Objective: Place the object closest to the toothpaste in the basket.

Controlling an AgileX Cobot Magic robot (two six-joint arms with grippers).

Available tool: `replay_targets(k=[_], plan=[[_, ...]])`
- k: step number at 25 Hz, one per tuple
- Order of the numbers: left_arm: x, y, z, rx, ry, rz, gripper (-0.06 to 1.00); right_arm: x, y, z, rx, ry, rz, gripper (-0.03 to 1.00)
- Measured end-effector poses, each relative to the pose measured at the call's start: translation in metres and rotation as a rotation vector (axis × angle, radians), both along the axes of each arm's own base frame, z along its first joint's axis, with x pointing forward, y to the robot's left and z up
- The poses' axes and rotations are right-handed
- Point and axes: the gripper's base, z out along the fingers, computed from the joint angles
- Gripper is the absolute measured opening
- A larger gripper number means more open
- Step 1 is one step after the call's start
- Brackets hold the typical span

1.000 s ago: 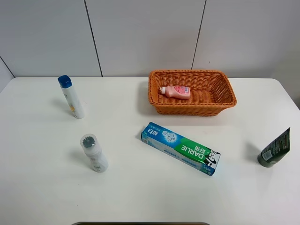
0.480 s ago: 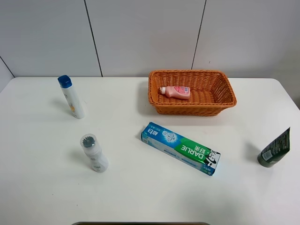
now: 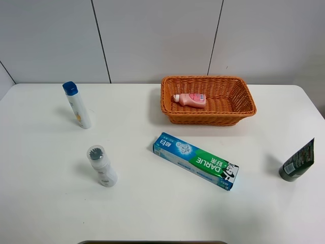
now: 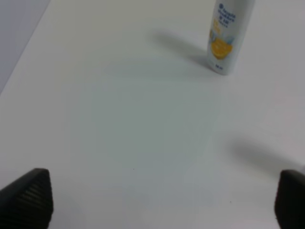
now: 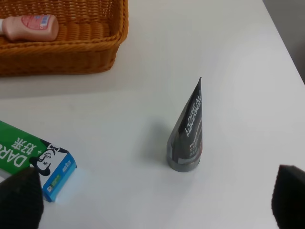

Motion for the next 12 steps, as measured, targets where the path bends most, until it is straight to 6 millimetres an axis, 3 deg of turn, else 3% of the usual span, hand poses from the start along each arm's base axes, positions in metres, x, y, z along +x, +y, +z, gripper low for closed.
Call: replay_targets(k=[12], plan=[[0.0, 0.0, 0.0, 0.0, 0.0, 0.0, 0.94, 0.0001, 0.0, 0.0002, -0.004, -0.003, 0.002, 0.99]])
